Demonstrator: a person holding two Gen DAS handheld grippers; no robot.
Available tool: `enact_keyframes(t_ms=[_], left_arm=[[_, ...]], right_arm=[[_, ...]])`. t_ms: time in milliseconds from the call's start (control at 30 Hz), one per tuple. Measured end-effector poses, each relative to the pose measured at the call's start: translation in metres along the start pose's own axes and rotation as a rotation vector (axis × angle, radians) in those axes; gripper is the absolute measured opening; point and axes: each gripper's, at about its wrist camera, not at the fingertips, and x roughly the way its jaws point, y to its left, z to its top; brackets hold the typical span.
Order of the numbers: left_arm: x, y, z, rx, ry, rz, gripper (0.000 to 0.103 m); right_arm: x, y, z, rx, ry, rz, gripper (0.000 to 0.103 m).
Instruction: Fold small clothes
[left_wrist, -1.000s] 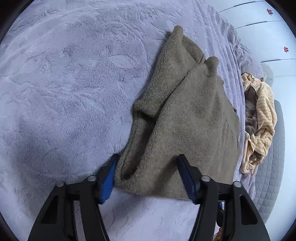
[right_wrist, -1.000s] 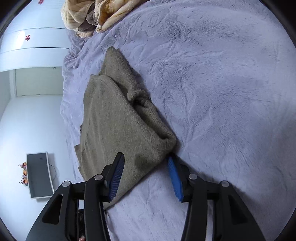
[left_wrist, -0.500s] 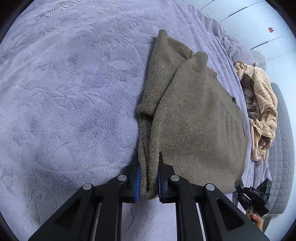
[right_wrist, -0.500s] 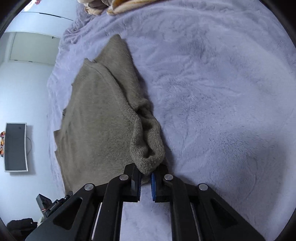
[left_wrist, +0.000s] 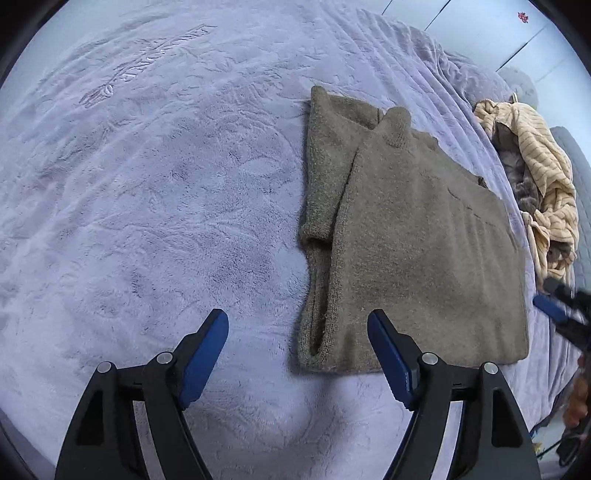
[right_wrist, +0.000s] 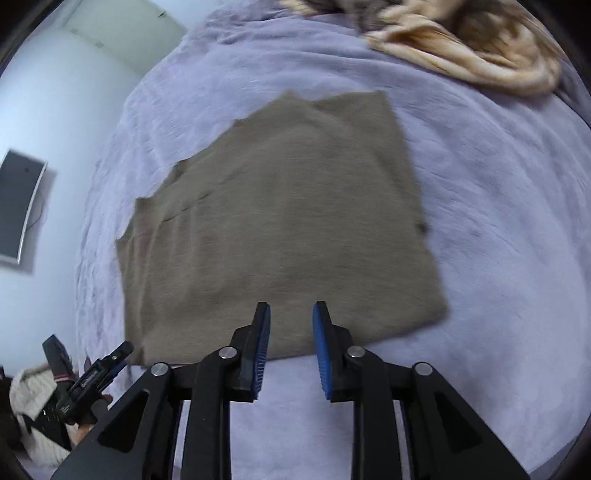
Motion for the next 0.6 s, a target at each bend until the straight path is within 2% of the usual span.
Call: enact_keyframes(t_ms=[33,133,267,333,433,500,533,600], left_arm=[[-0.002,0.002,0.000,0.005,-0.002,0.011,0.078],[-0.004,0.011,0.000,0.001,-0.001,0.034,0.078],[-0.009,0.028,-0.002,-0.018,-0.010,0.060,0.078],[-0.011,0.032,-0.004,0.000,-0.016,0.101,0.078],[-0.013,0.041,-0.008,0.004,-0.023,0.111,0.078],[-0.015,0.047,-0.010,-0.013,-0.018,0.102,0.078],[-0.016,0.050,-0.010,-0.016,-0.018,0.094,0.078],[-0.018,0.057,-0.010,-0.028,-0.017,0.073,0.078]], right_arm=[[0.010,0.025,0.008,-0.043,0.001,0.016,0.059],[0.053,0.107,0.043,-0.174,0.009,0.084,0.059],[0.110,0.195,0.062,-0.323,0.013,0.067,0.055],[0.142,0.230,0.068,-0.401,0.033,-0.010,0.052],[0.178,0.241,0.070,-0.421,0.076,-0.155,0.047],[0.194,0.232,0.072,-0.391,0.100,-0.211,0.031],[0.200,0.227,0.072,-0.368,0.117,-0.197,0.012],[0.199,0.220,0.075,-0.312,0.127,-0.121,0.006]])
